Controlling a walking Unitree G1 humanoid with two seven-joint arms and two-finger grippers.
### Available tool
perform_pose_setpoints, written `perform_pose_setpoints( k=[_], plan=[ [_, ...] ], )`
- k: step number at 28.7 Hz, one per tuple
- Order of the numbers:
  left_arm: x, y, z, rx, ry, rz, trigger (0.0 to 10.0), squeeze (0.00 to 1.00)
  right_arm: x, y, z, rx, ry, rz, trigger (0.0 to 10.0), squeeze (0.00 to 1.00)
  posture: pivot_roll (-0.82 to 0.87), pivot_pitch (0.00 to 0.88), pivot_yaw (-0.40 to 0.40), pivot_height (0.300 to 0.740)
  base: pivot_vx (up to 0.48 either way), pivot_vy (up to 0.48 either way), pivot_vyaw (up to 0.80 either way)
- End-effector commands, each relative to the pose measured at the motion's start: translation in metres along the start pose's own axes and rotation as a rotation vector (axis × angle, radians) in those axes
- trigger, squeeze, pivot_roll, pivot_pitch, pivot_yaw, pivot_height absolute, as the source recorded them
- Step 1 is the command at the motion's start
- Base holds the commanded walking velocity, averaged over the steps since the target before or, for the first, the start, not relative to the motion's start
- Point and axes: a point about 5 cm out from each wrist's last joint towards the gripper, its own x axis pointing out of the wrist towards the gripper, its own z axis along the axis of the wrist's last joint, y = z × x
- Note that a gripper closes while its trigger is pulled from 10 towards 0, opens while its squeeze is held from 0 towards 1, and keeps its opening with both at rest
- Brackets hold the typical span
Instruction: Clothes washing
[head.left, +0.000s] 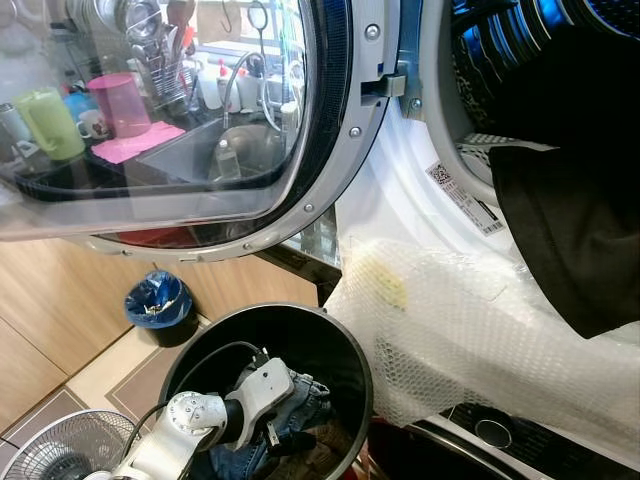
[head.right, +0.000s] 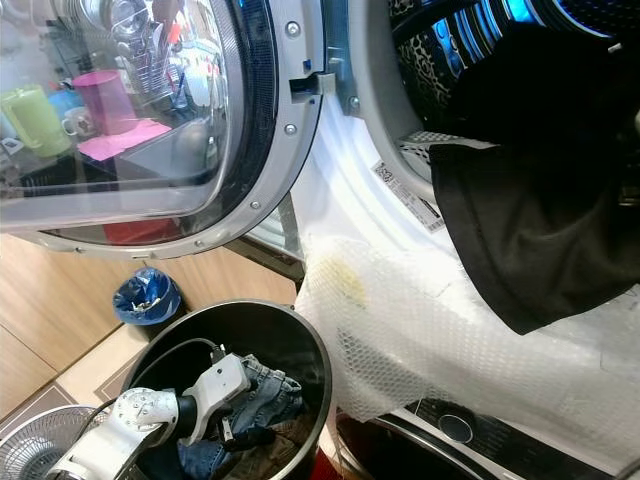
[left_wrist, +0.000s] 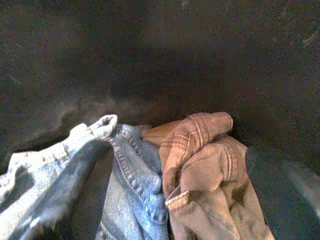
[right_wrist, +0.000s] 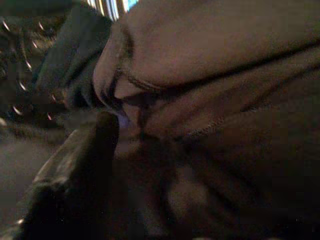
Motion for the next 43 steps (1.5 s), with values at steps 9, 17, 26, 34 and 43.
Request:
perform_pose_setpoints(
  k=[9,17,26,34,43],
  plan=[
    [-0.004,0.002,-0.004,-0.007,0.027,-0.002,10.0,0.00,-0.039,-0.011,0.023,0.097,-0.192,0.204,10.0,0.00,-0.01,0.112,0.115,0.740,0.000,0.000,0.00],
    [-0.003,0.002,-0.004,-0.005,0.028,-0.011,10.0,0.00,-0.059,0.021,-0.001,-0.042,-0.138,0.502,10.0,0.00,-0.02,0.110,0.115,0.740,0.000,0.000,0.00],
    [-0.004,0.002,-0.004,-0.004,0.027,-0.006,10.0,0.00,-0.065,0.016,-0.017,-0.118,-0.085,0.517,10.0,0.00,-0.02,0.111,0.115,0.740,0.000,0.000,0.00],
    [-0.003,0.002,-0.003,0.006,0.019,-0.001,10.0,0.00,-0.070,0.018,-0.035,-0.160,-0.079,0.556,10.0,0.00,-0.01,0.108,0.111,0.740,0.000,0.000,0.00],
    [-0.004,0.004,-0.002,0.008,0.014,0.009,10.0,0.00,-0.071,0.022,-0.035,-0.131,-0.193,0.586,0.0,0.00,0.00,0.104,0.111,0.740,0.000,0.000,0.00]
  ],
)
